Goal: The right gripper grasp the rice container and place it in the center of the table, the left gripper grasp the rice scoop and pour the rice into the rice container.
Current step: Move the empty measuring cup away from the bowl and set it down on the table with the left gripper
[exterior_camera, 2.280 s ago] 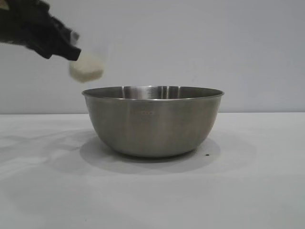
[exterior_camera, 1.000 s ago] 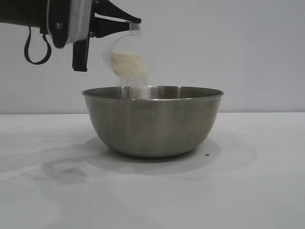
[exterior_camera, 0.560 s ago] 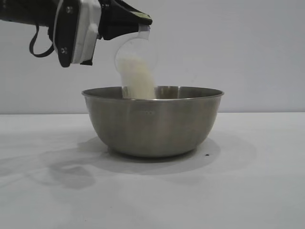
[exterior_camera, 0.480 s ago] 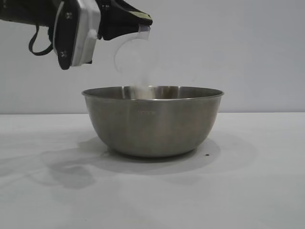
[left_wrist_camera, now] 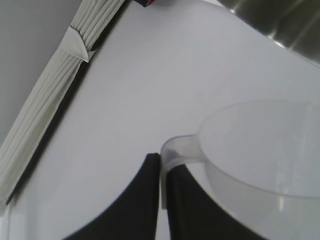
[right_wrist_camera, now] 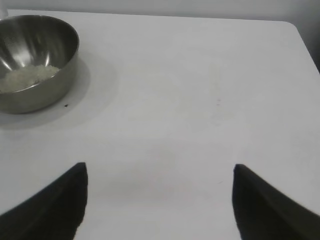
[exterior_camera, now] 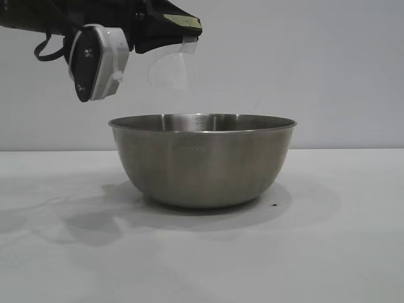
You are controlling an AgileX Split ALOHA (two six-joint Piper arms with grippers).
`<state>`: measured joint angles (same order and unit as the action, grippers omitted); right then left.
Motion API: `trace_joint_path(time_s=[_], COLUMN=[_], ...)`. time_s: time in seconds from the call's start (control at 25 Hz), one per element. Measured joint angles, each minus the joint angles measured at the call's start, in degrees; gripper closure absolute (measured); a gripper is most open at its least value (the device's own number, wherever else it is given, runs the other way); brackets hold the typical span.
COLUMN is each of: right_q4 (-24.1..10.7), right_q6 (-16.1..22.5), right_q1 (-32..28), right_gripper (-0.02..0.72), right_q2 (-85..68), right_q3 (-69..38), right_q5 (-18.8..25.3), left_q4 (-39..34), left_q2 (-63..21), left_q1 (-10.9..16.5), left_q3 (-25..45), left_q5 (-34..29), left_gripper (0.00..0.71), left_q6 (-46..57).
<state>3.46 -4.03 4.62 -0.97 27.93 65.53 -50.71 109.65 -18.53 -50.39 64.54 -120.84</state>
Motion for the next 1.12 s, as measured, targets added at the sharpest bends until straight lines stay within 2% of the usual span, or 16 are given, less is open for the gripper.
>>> trace_joint_path(time_s=[0.36, 0.6, 0.88, 1.12], right_q4=[0.0, 0.0, 0.0, 0.0], right_q6=[0.0, 0.0, 0.0, 0.0], right_q1=[0.0, 0.0, 0.0, 0.0], right_gripper=[0.169, 0.169, 0.169, 0.169], right_q2=[0.0, 0.0, 0.0, 0.0], right_q3=[0.0, 0.0, 0.0, 0.0], right_q5=[0.0, 0.0, 0.0, 0.0], left_q4=[0.1, 0.1, 2.0, 12.2], left_q2=[0.0, 0.0, 0.0, 0.0], left_q1=[0.0, 0.0, 0.0, -0.1], left_q3=[0.0, 0.0, 0.0, 0.0], left_q5=[0.1, 0.1, 0.2, 0.6], left_gripper=[0.71, 0.71, 0.71, 0.71], left_q6=[1.3, 10.7, 40.4, 71.8])
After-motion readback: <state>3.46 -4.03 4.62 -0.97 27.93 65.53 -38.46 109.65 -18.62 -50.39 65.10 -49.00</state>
